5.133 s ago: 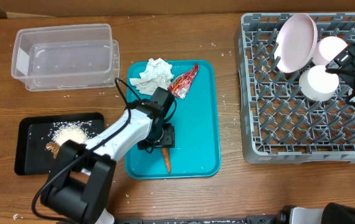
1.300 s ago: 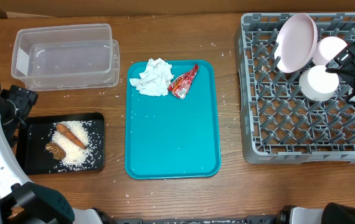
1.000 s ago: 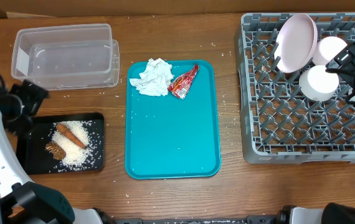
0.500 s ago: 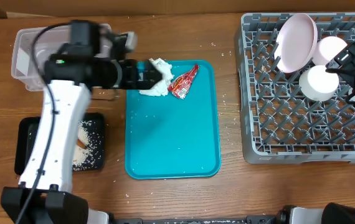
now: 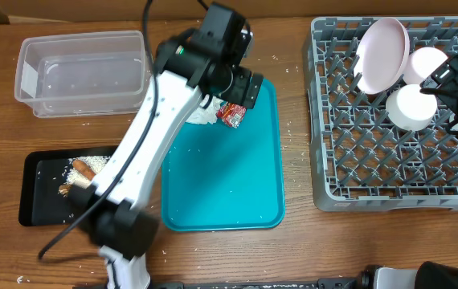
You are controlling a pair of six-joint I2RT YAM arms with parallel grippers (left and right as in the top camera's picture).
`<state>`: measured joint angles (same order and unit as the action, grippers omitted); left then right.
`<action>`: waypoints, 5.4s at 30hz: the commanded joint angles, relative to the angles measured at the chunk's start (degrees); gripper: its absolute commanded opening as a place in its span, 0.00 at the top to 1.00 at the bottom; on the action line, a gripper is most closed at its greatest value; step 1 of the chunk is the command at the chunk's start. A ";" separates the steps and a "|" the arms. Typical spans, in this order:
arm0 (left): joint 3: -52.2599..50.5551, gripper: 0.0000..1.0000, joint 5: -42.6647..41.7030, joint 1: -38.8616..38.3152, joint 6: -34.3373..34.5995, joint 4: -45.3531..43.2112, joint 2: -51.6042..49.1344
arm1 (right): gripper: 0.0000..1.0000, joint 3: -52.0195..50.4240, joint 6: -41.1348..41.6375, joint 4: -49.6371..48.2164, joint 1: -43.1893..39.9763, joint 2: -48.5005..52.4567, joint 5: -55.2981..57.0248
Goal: Sort waste into correct bins and load items into the dishwasher
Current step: 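Move the left gripper over the teal tray to the red wrapper, then grasp the red snack wrapper with the left gripper and lift it, then carry the wrapper into the clear plastic bin and release it, then move the left gripper to the white tissue and grasp it, then carry the tissue into the clear plastic bin and release it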
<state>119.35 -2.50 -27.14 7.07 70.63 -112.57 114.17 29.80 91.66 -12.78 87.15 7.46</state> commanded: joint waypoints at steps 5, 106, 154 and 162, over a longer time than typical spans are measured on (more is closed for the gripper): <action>9.38 0.00 3.15 0.48 -3.28 1.95 -15.74 | 0.00 0.59 0.26 -0.20 -0.22 -0.37 0.02; 23.43 0.12 6.91 9.07 4.90 15.02 -30.18 | 0.00 0.59 0.26 -0.20 -0.22 -0.37 0.02; 33.59 0.96 3.50 9.11 9.68 26.21 -30.12 | 0.00 0.59 0.26 -0.20 -0.22 -0.37 0.00; 33.83 0.96 1.57 9.22 9.40 26.18 -28.65 | 0.00 0.59 0.26 -0.20 -0.22 -0.37 0.02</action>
<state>151.87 -0.45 -18.17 15.55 96.66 -143.06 114.17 29.80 91.64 -12.78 87.15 7.46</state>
